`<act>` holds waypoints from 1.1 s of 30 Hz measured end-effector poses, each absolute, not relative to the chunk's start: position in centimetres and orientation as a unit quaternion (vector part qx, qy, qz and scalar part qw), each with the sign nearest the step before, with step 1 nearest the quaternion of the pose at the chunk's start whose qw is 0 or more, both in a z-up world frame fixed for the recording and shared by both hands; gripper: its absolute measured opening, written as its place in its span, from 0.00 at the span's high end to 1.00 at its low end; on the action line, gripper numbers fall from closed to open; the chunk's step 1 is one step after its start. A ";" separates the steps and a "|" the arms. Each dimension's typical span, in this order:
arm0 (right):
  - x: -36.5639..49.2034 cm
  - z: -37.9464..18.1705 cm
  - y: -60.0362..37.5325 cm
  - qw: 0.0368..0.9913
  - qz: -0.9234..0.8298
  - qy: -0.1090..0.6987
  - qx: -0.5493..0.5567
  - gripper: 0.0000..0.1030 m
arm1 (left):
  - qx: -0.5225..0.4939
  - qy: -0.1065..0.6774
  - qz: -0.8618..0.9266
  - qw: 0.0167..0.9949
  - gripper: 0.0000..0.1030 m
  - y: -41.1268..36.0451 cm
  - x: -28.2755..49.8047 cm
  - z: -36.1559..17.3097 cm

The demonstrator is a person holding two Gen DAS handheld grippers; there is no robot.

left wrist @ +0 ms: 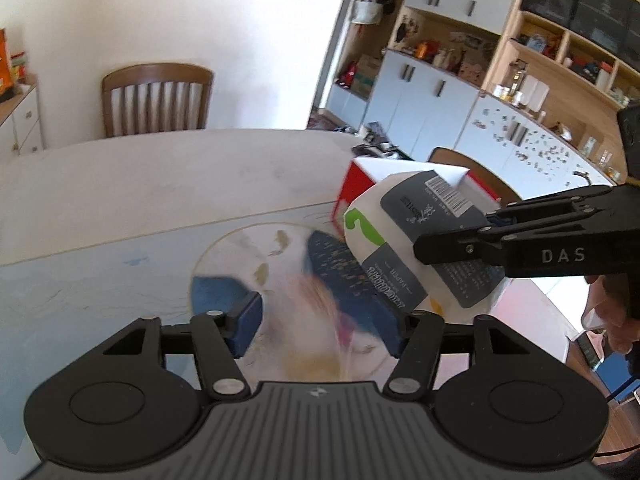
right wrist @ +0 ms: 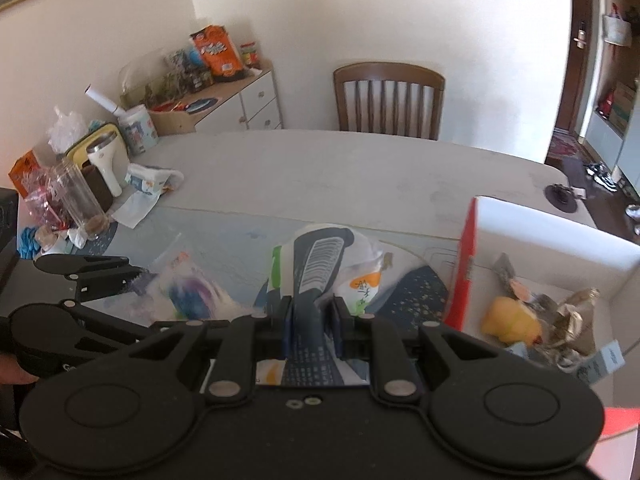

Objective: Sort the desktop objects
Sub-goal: 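Carry the bread bag and wet-wipe pack over the red shoebox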

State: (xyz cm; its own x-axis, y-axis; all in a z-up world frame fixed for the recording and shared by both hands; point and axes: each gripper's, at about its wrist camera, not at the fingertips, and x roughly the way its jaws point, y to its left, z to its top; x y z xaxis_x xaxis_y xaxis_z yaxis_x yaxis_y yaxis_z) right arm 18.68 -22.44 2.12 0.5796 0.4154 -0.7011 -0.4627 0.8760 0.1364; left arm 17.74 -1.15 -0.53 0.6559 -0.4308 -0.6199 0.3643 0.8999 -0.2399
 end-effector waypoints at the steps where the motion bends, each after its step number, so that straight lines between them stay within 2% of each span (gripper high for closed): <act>1: 18.5 2.3 -22.9 0.890 0.244 0.385 -0.028 0.83 | -0.043 0.351 -0.222 0.909 0.44 -1.6 17.7 -0.4; 2: 18.2 2.3 -23.4 0.891 0.241 0.384 -0.026 0.83 | -0.034 0.350 -0.227 0.908 0.46 -2.2 17.8 -0.4; 3: 18.1 2.3 -23.8 0.892 0.238 0.384 -0.024 0.83 | -0.022 0.352 -0.229 0.907 0.56 -2.8 17.8 -0.7; 4: 18.0 2.2 -24.2 0.893 0.233 0.385 -0.022 0.83 | -0.011 0.359 -0.227 0.905 0.71 -3.2 17.9 -1.2; 7: 17.7 2.1 -25.3 0.894 0.225 0.387 -0.012 0.83 | -0.021 0.395 -0.238 0.887 0.72 -3.2 17.9 -2.9; 14: 17.0 1.8 -27.2 0.897 0.213 0.388 0.004 0.83 | -0.001 0.396 -0.226 0.890 0.71 -3.1 16.7 -4.1; 15: 16.9 1.6 -27.2 0.896 0.213 0.389 0.003 0.83 | -0.003 0.399 -0.224 0.889 0.69 -3.0 16.7 -4.4; 17: 16.9 1.5 -27.2 0.894 0.214 0.392 0.002 0.83 | -0.001 0.405 -0.225 0.886 0.51 -2.9 16.7 -4.8; 18: 16.8 1.4 -27.2 0.894 0.215 0.393 0.002 0.83 | 0.000 0.408 -0.225 0.885 0.33 -2.8 16.7 -5.0; 19: 16.8 1.4 -27.2 0.894 0.215 0.394 0.003 0.82 | 0.001 0.409 -0.224 0.884 0.27 -2.7 16.6 -5.1; 22: 16.7 1.2 -27.2 0.893 0.215 0.396 0.004 0.82 | 0.002 0.415 -0.223 0.882 0.25 -2.7 16.7 -5.7; 26: 16.5 1.0 -27.2 0.891 0.215 0.399 0.004 0.82 | -0.012 0.419 -0.212 0.883 0.14 -2.1 17.2 -6.4; 28: 16.3 1.0 -27.2 0.891 0.214 0.400 0.003 0.82 | -0.020 0.420 -0.205 0.884 0.02 -1.7 17.4 -6.6; 33: 16.1 0.7 -27.4 0.890 0.212 0.403 0.004 0.82 | -0.031 0.424 -0.206 0.881 0.00 -1.3 18.3 -7.5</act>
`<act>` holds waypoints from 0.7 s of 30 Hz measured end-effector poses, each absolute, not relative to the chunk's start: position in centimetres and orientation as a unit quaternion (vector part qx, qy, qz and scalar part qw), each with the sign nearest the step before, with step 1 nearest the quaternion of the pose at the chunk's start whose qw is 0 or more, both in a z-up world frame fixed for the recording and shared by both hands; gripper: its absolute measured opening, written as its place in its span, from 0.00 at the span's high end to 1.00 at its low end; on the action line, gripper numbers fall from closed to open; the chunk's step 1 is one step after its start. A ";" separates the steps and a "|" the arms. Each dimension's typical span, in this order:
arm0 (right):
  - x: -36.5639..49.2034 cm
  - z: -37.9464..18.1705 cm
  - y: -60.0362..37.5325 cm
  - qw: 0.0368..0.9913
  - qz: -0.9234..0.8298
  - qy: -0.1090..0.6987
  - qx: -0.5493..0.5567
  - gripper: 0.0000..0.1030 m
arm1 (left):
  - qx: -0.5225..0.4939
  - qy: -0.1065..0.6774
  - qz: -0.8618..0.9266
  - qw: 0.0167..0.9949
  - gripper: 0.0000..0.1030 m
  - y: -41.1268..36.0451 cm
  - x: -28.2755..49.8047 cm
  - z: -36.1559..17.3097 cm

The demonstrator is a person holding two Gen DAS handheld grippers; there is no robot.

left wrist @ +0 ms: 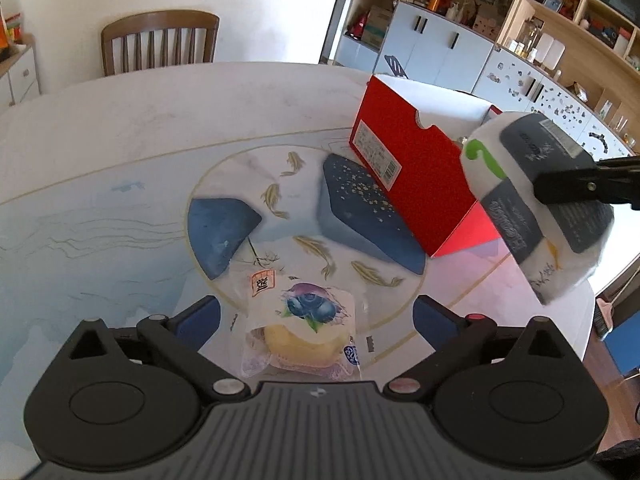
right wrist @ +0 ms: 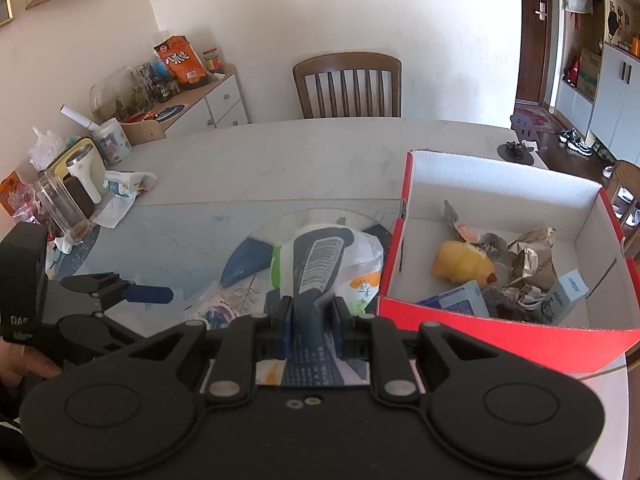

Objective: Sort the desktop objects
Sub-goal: 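Carry the bread bag and wet-wipe pack over the red shoebox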

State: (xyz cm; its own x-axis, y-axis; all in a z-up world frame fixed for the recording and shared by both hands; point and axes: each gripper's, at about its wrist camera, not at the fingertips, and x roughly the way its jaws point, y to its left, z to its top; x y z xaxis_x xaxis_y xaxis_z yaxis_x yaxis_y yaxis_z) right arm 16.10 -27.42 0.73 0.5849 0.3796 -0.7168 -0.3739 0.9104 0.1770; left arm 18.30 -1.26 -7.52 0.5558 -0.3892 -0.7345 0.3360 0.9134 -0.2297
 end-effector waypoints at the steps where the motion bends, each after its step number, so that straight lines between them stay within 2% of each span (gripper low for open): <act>1: 16.0 0.7 -27.4 0.890 0.211 0.404 0.004 0.82 | -0.032 0.425 -0.206 0.881 0.00 -1.3 18.5 -7.8; 14: 15.6 0.0 -27.6 0.886 0.204 0.416 0.005 0.82 | -0.013 0.476 -0.203 0.855 0.00 -1.9 21.1 -11.8; 21: 15.6 -0.3 -27.6 0.884 0.202 0.422 0.005 0.82 | 0.001 0.469 -0.201 0.860 0.03 -2.3 20.9 -12.1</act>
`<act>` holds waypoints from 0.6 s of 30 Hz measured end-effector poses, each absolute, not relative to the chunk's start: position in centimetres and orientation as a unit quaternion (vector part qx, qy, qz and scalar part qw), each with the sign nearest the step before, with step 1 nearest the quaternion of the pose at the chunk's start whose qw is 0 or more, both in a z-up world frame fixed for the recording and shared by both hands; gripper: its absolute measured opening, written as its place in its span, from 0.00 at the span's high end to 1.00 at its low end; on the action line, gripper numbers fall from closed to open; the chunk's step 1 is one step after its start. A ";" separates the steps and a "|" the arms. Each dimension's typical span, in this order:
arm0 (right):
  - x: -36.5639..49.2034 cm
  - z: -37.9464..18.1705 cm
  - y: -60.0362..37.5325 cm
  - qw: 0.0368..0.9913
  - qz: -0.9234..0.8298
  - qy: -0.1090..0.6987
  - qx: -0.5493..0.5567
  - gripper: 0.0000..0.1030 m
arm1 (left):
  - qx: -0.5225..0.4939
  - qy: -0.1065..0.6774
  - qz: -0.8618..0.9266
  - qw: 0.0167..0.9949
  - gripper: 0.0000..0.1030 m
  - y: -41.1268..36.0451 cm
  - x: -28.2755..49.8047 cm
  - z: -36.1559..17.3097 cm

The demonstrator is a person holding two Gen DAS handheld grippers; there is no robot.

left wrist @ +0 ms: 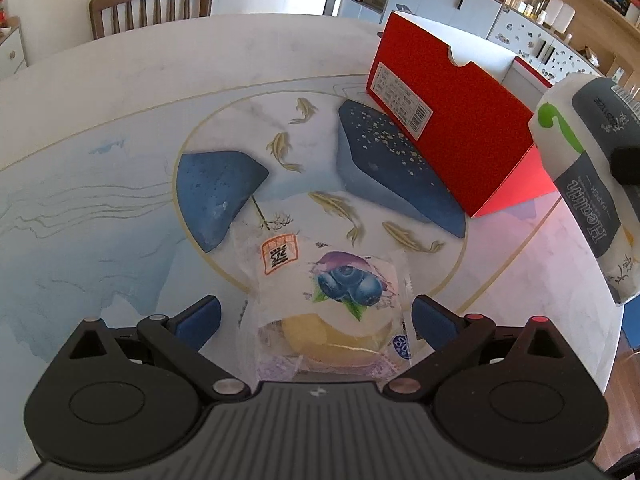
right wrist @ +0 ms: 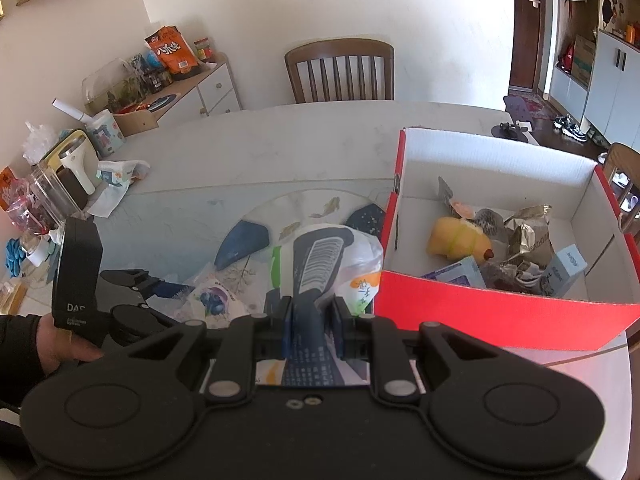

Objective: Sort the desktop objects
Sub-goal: 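Carry the bread bag and wet-wipe pack over the red shoebox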

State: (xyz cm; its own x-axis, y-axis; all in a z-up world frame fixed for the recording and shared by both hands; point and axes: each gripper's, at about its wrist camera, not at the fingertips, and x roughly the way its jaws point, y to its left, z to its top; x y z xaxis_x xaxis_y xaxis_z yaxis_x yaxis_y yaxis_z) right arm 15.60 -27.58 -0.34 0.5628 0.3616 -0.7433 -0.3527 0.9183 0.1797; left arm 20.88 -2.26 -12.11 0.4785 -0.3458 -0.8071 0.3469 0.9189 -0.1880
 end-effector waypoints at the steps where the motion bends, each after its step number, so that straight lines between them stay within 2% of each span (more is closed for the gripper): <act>1: 15.6 -0.3 -27.5 0.884 0.202 0.422 0.005 0.82 | 0.004 0.467 -0.200 0.861 0.08 -2.3 20.9 -12.1; 6: 15.6 -0.4 -27.5 0.884 0.204 0.422 0.004 0.82 | 0.002 0.461 -0.212 0.862 0.34 -2.5 20.8 -11.7; 11: 15.6 -0.3 -27.4 0.884 0.204 0.420 0.002 0.82 | -0.010 0.456 -0.212 0.865 0.41 -2.4 20.6 -11.5; 18: 15.9 0.2 -27.8 0.886 0.205 0.416 0.001 0.82 | -0.035 0.447 -0.219 0.867 0.42 -2.0 20.1 -10.1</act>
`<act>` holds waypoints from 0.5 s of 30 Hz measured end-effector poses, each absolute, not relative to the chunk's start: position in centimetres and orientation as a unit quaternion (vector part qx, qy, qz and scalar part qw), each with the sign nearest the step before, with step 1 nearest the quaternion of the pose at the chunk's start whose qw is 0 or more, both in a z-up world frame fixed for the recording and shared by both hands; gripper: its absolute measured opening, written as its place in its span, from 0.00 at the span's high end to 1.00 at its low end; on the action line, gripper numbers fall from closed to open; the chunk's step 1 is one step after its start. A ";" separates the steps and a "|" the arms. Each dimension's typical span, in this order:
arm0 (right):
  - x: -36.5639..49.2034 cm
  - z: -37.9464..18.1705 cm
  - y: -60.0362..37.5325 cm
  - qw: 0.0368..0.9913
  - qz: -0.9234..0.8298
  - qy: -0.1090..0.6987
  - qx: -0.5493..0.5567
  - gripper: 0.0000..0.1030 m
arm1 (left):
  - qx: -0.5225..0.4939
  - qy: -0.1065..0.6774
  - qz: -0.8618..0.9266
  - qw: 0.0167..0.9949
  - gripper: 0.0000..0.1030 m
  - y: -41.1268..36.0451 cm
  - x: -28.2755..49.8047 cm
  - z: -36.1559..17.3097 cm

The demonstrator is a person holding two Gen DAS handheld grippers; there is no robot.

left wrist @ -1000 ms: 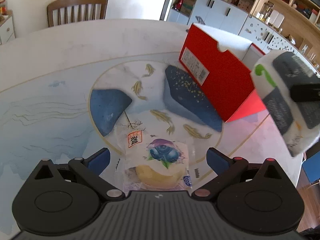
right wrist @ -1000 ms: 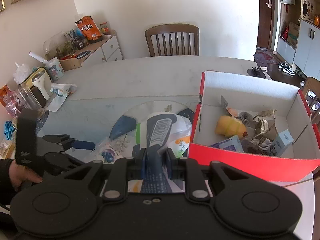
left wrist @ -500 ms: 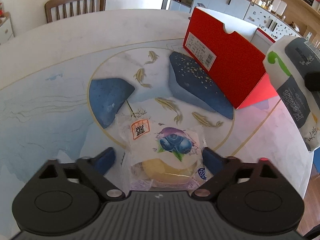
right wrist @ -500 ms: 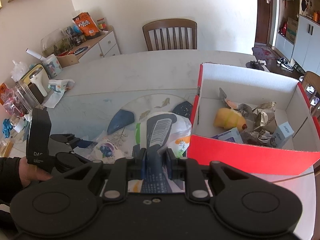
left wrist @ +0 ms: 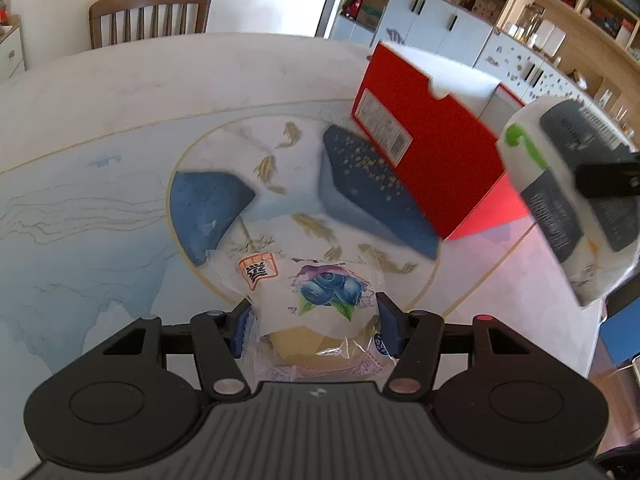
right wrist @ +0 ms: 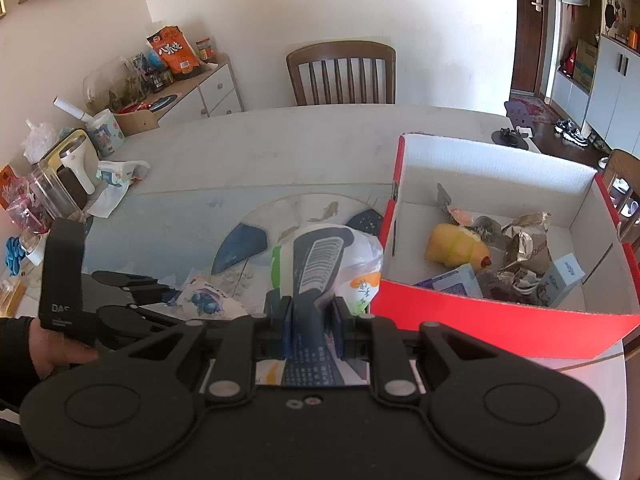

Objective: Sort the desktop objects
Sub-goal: 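Carry the bread bag and wet-wipe pack over the red shoebox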

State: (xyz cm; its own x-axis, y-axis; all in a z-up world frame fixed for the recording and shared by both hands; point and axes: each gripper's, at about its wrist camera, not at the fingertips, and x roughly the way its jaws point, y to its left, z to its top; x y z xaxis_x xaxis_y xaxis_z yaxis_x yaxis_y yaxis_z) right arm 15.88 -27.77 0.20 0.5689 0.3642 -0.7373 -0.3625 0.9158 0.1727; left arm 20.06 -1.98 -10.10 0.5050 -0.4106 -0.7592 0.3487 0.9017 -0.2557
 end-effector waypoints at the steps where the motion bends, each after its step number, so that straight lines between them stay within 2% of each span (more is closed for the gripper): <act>1: 16.0 0.3 -27.8 0.886 0.206 0.415 0.001 0.82 | -0.037 0.444 -0.221 0.868 0.42 -2.1 19.9 -9.6; 15: 16.2 1.9 -29.6 0.895 0.205 0.396 0.006 0.82 | -0.040 0.393 -0.270 0.878 0.42 -5.3 18.9 -2.5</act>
